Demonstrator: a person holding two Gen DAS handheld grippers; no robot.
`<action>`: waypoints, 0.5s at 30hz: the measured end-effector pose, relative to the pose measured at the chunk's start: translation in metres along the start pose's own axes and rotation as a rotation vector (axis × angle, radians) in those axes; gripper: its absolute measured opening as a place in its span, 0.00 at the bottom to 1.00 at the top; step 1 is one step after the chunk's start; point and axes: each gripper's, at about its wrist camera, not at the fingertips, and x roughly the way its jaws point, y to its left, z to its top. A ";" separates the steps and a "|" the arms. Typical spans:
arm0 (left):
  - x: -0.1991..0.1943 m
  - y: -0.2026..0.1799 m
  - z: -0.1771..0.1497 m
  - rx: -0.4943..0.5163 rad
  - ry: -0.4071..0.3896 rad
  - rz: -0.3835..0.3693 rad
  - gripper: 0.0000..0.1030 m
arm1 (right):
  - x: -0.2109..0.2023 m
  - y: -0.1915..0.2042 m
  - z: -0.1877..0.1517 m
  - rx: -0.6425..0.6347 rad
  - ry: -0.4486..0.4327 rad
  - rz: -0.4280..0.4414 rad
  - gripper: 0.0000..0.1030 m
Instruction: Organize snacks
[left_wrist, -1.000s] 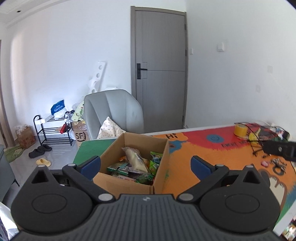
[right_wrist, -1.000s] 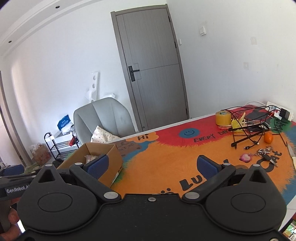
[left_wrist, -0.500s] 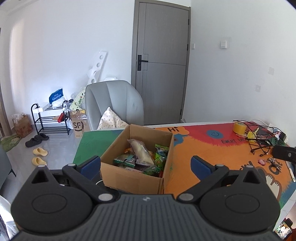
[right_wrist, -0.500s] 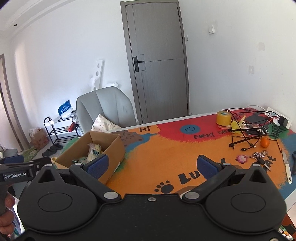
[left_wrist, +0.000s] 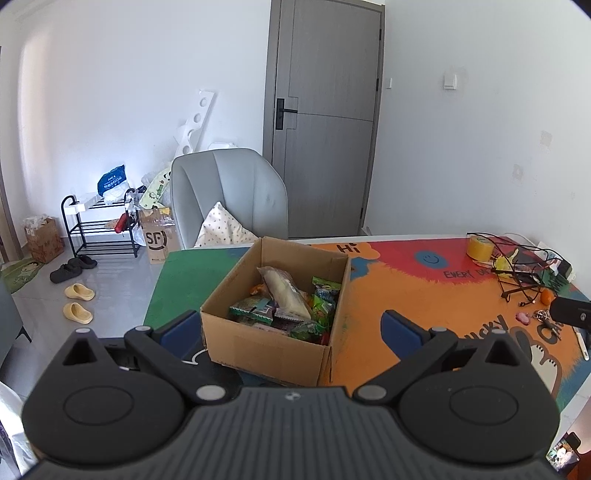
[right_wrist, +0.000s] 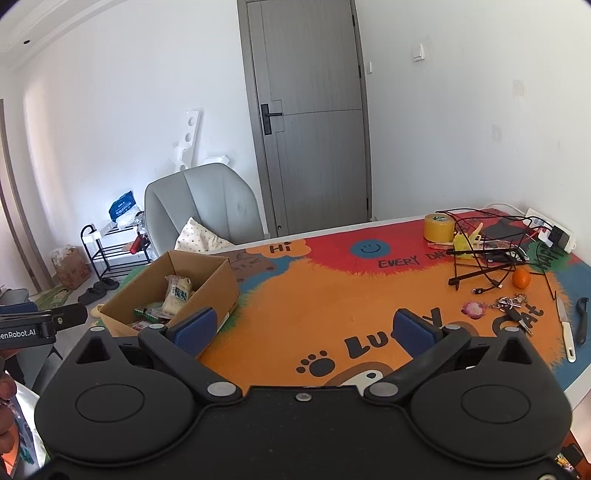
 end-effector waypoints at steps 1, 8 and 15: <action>0.000 -0.001 -0.001 0.002 0.001 -0.001 1.00 | 0.000 0.000 0.000 0.001 0.000 0.000 1.00; 0.002 -0.003 -0.002 0.013 0.012 -0.010 1.00 | 0.001 -0.005 -0.001 0.014 0.007 -0.005 1.00; 0.004 -0.002 -0.002 0.010 0.018 -0.009 1.00 | 0.003 -0.006 -0.002 0.013 0.009 -0.004 1.00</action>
